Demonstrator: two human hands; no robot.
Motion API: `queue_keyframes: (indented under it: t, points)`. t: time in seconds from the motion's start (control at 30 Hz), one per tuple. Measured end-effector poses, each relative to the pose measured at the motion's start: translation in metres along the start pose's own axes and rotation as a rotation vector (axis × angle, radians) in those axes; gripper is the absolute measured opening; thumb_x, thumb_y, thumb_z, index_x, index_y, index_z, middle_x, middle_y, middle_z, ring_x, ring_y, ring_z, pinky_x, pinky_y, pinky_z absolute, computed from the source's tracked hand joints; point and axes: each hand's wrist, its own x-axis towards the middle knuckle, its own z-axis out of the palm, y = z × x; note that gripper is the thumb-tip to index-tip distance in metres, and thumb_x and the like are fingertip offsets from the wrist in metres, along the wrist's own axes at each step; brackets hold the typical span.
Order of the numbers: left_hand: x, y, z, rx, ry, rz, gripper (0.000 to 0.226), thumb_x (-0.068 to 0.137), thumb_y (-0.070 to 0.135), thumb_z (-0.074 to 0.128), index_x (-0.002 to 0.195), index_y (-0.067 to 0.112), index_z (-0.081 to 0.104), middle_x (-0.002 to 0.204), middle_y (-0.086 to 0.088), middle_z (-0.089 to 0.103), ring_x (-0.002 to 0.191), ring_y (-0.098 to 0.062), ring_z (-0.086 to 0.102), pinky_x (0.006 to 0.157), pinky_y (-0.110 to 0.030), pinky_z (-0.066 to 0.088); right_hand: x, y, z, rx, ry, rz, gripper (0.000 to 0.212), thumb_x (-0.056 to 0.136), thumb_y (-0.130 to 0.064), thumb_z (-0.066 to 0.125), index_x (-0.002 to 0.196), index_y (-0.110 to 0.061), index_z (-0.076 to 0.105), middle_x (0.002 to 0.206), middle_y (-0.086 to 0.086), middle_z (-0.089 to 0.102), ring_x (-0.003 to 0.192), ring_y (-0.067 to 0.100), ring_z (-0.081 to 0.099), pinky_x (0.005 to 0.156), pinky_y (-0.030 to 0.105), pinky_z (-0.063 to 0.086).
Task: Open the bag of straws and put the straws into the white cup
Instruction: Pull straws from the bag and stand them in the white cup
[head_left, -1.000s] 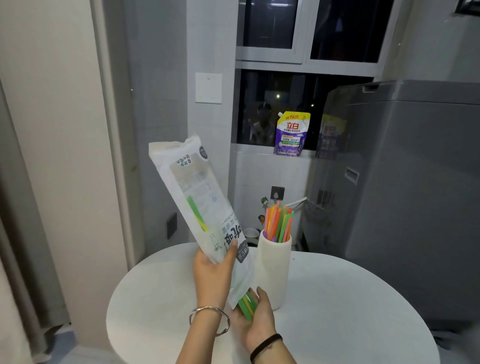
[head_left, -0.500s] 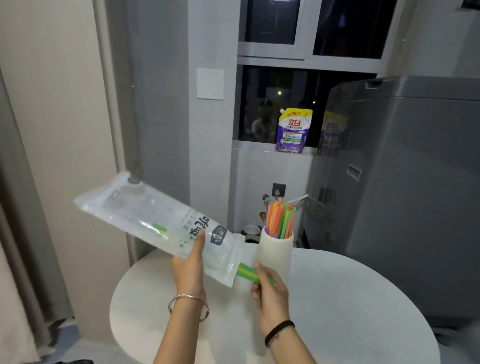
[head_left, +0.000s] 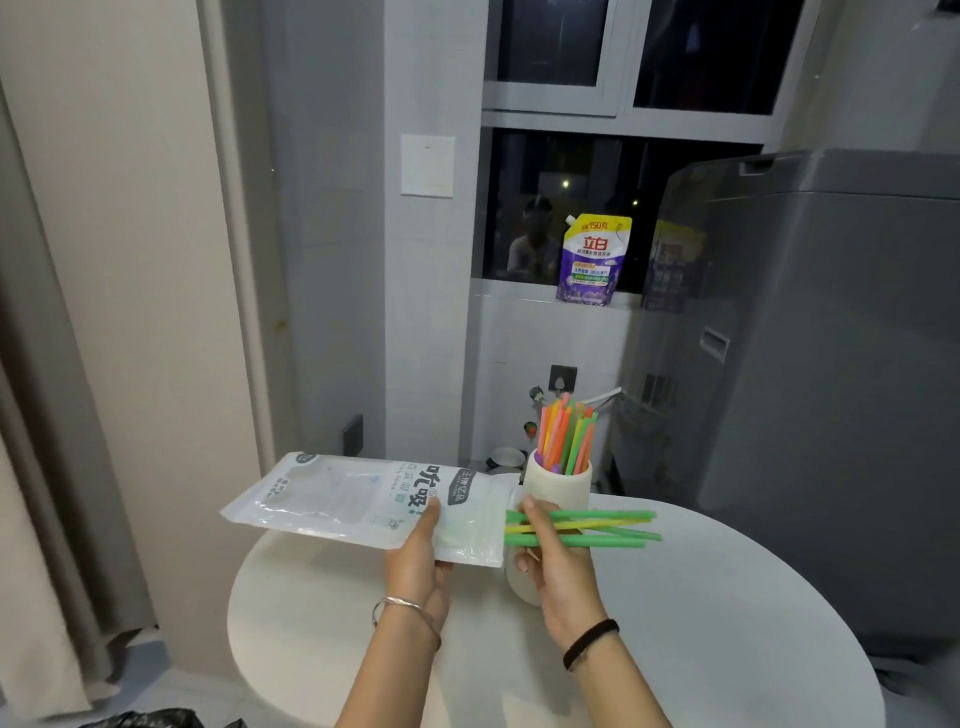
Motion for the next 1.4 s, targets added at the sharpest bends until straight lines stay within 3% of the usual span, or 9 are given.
queue_keyframes:
  t: [0.2,0.33,0.43,0.5,0.57,0.7,0.93,1.23,1.4]
  points:
    - [0.001,0.0,-0.003,-0.089,0.018,-0.041,0.046,0.093,0.008,0.058,0.139,0.008,0.05,0.136,-0.01,0.059,0.089,-0.014,0.063,0.053,-0.022,0.058,0.007,-0.009,-0.011,-0.025,0.227,-0.141,0.037,0.092,-0.022,0.055,0.057,-0.014,0.044,0.045,-0.001,0.042,0.037,0.01,0.04,0.037,0.021,0.031]
    - [0.002,-0.004,-0.001,-0.116,0.025,-0.041,0.047,0.094,0.004,0.057,0.14,0.006,0.049,0.138,-0.011,0.057,0.087,-0.012,0.062,0.051,-0.019,0.058,0.006,-0.009,-0.004,-0.015,0.172,-0.191,0.037,0.093,-0.022,0.053,0.057,-0.013,0.047,0.057,-0.001,0.051,0.058,0.012,0.051,0.062,0.027,0.042]
    - [0.002,-0.01,0.004,-0.124,0.031,-0.051,0.046,0.094,0.004,0.056,0.139,0.005,0.049,0.137,-0.011,0.057,0.085,-0.013,0.062,0.05,-0.021,0.058,0.002,-0.013,0.009,0.069,0.076,-0.217,0.044,0.096,-0.023,0.047,0.054,-0.012,0.037,0.063,0.005,0.055,0.069,0.017,0.055,0.081,0.031,0.042]
    - [0.002,-0.01,0.006,-0.135,0.032,-0.057,0.045,0.094,0.006,0.056,0.139,0.006,0.049,0.136,-0.01,0.058,0.084,-0.013,0.062,0.049,-0.021,0.058,0.004,-0.025,0.012,0.178,0.023,-0.189,0.048,0.097,-0.026,0.044,0.053,-0.015,0.03,0.048,0.001,0.046,0.055,0.016,0.052,0.073,0.03,0.043]
    - [0.005,-0.008,0.006,-0.139,0.026,-0.058,0.046,0.095,0.008,0.056,0.14,0.008,0.049,0.131,-0.01,0.06,0.084,-0.013,0.062,0.049,-0.021,0.058,0.01,-0.045,0.011,0.296,-0.027,-0.149,0.051,0.097,-0.027,0.043,0.048,-0.018,0.03,0.038,-0.006,0.029,0.038,0.011,0.034,0.056,0.026,0.035]
    - [0.01,-0.004,0.005,-0.141,0.022,-0.048,0.046,0.094,0.008,0.057,0.14,0.008,0.049,0.13,-0.009,0.06,0.085,-0.012,0.062,0.047,-0.02,0.057,0.031,-0.093,0.01,0.316,-0.107,-0.174,0.06,0.096,-0.025,0.041,0.037,-0.022,0.03,0.032,-0.009,0.021,0.028,0.006,0.019,0.037,0.02,0.017]
    - [0.019,-0.003,0.003,-0.117,0.017,-0.039,0.043,0.095,0.011,0.056,0.137,0.011,0.051,0.124,-0.004,0.062,0.085,-0.01,0.062,0.047,-0.018,0.056,0.066,-0.145,0.028,0.101,-0.077,-0.285,0.053,0.095,-0.026,0.048,0.045,-0.017,0.031,0.031,-0.008,0.026,0.028,0.006,0.024,0.032,0.017,0.022]
    - [0.024,-0.004,0.003,-0.096,0.017,-0.025,0.037,0.094,0.011,0.058,0.13,0.014,0.054,0.099,0.004,0.067,0.085,-0.011,0.063,0.046,-0.019,0.055,0.1,-0.124,0.041,-0.173,0.017,-0.22,0.044,0.094,-0.032,0.05,0.054,-0.019,0.036,0.033,-0.007,0.031,0.03,0.005,0.028,0.035,0.018,0.028]
    - [0.027,-0.002,0.003,-0.086,0.02,-0.011,0.034,0.094,0.011,0.058,0.126,0.016,0.055,0.109,0.0,0.066,0.086,-0.011,0.063,0.046,-0.019,0.056,0.108,-0.117,0.044,-0.279,-0.016,-0.179,0.041,0.093,-0.032,0.051,0.057,-0.019,0.035,0.038,-0.008,0.03,0.034,0.008,0.028,0.041,0.022,0.029]
